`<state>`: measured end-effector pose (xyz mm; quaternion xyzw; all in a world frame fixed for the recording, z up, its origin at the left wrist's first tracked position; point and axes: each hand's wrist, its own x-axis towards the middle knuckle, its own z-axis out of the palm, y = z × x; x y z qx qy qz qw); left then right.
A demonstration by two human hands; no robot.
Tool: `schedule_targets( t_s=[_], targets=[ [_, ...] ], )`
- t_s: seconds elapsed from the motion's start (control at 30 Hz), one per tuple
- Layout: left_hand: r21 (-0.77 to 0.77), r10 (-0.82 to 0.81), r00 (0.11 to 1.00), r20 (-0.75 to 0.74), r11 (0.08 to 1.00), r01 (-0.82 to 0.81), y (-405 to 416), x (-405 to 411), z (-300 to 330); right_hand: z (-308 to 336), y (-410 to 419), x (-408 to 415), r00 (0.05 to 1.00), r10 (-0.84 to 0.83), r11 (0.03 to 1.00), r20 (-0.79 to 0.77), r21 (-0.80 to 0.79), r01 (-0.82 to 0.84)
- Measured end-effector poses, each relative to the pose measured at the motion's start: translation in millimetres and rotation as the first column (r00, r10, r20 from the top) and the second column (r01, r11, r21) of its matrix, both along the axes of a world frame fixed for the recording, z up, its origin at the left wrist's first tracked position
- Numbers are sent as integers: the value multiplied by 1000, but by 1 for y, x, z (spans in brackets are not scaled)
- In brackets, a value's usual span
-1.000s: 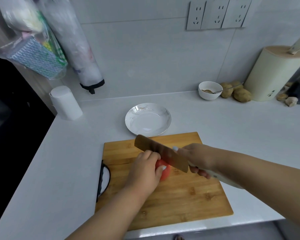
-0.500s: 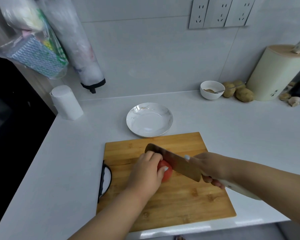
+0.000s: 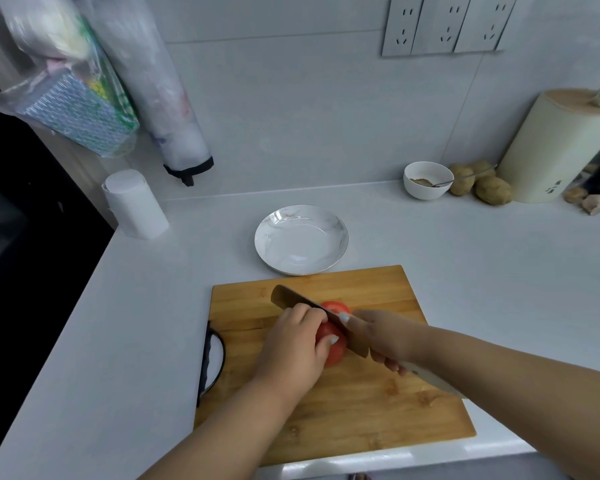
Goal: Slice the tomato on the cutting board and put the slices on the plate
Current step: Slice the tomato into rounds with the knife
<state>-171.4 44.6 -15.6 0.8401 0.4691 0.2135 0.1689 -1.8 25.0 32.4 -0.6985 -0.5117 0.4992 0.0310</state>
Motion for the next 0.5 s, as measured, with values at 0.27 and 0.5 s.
schedule_targets(
  t_s=[0.27, 0.5],
  targets=[
    [-15, 18, 1000, -8, 1000, -18, -3, 1, 2, -3, -1, 3, 994, -80, 997, -75, -17, 79],
    [-25, -2, 1000, -23, 1000, 1, -4, -2, 6, -3, -2, 5, 996, -40, 999, -77, 1, 40]
  ],
)
